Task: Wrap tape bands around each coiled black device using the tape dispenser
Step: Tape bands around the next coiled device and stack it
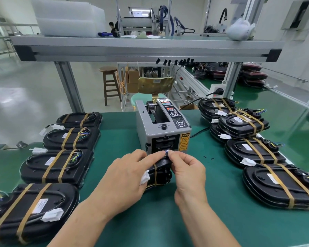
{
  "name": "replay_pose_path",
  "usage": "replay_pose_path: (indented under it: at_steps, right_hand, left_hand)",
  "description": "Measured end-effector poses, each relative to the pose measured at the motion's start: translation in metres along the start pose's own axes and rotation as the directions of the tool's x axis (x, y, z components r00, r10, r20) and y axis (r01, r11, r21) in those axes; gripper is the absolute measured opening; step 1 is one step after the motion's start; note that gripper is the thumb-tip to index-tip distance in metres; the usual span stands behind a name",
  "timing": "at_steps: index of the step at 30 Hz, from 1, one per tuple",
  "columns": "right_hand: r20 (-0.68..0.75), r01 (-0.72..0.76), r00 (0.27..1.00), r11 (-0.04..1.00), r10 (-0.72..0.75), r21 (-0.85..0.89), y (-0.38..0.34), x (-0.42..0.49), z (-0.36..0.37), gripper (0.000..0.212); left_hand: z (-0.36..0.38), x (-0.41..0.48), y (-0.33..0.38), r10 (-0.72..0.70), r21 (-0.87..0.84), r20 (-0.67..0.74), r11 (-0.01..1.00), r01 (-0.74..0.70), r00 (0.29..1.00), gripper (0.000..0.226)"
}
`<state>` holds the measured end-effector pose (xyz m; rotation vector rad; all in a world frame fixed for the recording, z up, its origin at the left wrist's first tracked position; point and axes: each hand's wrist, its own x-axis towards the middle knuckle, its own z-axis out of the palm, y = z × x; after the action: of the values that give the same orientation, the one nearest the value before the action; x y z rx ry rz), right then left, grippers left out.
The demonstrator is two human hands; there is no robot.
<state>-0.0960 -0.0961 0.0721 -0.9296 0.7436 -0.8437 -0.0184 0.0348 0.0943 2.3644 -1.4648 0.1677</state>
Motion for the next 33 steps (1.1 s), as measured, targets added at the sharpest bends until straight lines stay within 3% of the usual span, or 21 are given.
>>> replay_pose_path:
  at_steps: [12, 17, 19, 24, 29, 31, 33]
  right_hand:
    - [-0.045, 0.101, 0.994, 0.993, -0.104, -0.058, 0.004, 0.006, -0.01, 0.019]
    - [0.089, 0.191, 0.981, 0.946, -0.174, -0.263, 0.006, 0.01, -0.006, 0.018]
    - [0.101, 0.23, 0.972, 0.932, -0.21, -0.279, 0.006, 0.013, -0.005, 0.01]
    - [0.123, 0.261, 0.964, 0.921, -0.235, -0.289, 0.01, 0.019, -0.007, 0.015]
    - [0.332, 0.287, 0.924, 0.916, -0.188, -0.28, 0.013, 0.018, -0.017, 0.008]
    - [0.465, 0.262, 0.881, 0.911, -0.091, -0.317, 0.013, 0.022, -0.031, 0.031]
    - [0.557, 0.288, 0.83, 0.834, 0.028, -0.47, 0.016, 0.024, -0.045, 0.054]
  left_hand:
    - [0.001, 0.003, 0.002, -0.015, 0.022, 0.0, 1.0, 0.015, 1.0, 0.075]
    - [0.001, 0.002, 0.001, 0.002, 0.047, -0.007, 0.999, -0.002, 1.0, 0.079]
    - [-0.001, 0.002, 0.002, 0.006, 0.041, -0.006, 0.999, -0.006, 1.0, 0.077]
    - [-0.003, 0.002, -0.001, 0.002, 0.015, -0.02, 1.0, -0.001, 1.0, 0.066]
    - [-0.004, 0.001, -0.006, -0.061, -0.04, -0.065, 0.997, 0.058, 0.996, 0.055]
    - [-0.002, -0.005, -0.015, -0.155, -0.062, -0.103, 0.987, 0.149, 0.983, 0.057]
    - [0.001, -0.014, -0.025, -0.31, -0.241, -0.102, 0.93, 0.279, 0.945, 0.06]
